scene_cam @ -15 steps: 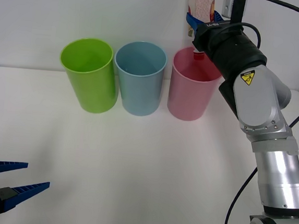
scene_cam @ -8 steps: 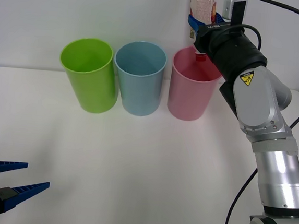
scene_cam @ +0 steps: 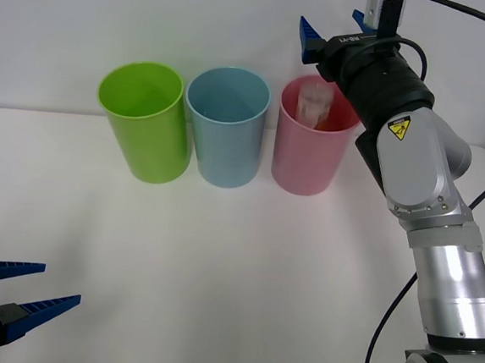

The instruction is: Put cans in the blue bin and PET bottles in the pink bin and trash in the green bin.

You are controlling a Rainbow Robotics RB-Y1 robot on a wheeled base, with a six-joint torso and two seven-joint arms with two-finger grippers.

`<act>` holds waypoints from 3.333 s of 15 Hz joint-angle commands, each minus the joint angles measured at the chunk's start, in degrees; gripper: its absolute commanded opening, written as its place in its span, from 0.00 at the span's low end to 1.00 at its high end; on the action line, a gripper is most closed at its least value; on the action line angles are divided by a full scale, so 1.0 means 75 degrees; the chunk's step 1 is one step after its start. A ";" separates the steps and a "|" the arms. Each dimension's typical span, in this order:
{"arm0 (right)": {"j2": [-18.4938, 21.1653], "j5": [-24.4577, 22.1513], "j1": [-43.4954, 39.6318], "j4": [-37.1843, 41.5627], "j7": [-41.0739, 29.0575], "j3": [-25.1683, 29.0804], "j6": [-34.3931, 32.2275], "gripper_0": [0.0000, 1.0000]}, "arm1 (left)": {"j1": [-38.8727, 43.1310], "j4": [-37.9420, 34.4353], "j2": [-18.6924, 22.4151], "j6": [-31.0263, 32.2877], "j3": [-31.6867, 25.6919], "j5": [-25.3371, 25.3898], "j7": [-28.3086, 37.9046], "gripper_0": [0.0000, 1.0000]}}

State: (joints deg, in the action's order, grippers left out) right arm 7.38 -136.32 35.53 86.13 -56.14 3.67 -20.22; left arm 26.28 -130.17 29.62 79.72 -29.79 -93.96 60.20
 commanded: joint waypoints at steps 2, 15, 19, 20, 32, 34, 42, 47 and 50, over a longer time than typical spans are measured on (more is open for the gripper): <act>0.0000 0.0000 -0.0003 0.0001 0.0008 -0.0009 0.0001 0.84 | 0.0000 0.0000 0.0000 0.0000 0.0000 0.0000 0.0000 1.00; 0.0821 0.1829 -0.0788 0.1829 0.0008 -0.0232 -0.1523 0.84 | 0.0000 0.0000 0.0000 0.0000 0.0000 0.0000 0.0000 1.00; 0.1500 0.3036 -0.1808 0.3141 0.0149 -0.0232 -0.2085 0.84 | 0.0000 0.0000 0.0000 0.0000 0.0000 0.0000 0.0000 1.00; 0.1688 0.3458 -0.2171 0.3446 0.0255 -0.0220 -0.2202 0.84 | 0.0000 0.0000 0.0000 0.0000 0.0000 0.0000 0.0000 1.00; 0.2321 0.7442 -0.4597 0.3880 0.4626 0.0377 -0.4792 0.84 | 0.0000 0.0000 0.0000 0.0000 0.0000 0.0000 0.0000 1.00; 0.2309 0.7700 -0.4597 0.3434 0.5059 0.0588 -0.5624 0.84 | 0.0000 0.0000 0.0000 0.0000 0.0000 0.0000 0.0000 1.00; 0.2321 0.7512 -0.4480 0.2591 0.5493 0.1444 -0.7698 0.85 | 0.0000 0.0000 0.0000 0.0000 0.0000 0.0000 0.0000 1.00; 0.2520 0.7442 -0.4749 0.2368 0.5751 0.1830 -0.8214 0.85 | 0.0000 0.0000 0.0000 0.0000 0.0000 0.0000 0.0000 1.00; 0.2532 0.7489 -0.5042 0.2368 0.5903 0.2030 -0.8273 0.86 | 0.0000 0.0000 0.0000 0.0000 0.0000 0.0000 0.0000 1.00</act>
State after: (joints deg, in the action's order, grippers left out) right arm 26.42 -80.22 -1.81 103.89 -12.09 18.57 -82.20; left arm 26.28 -130.17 29.62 79.72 -29.79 -93.95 60.20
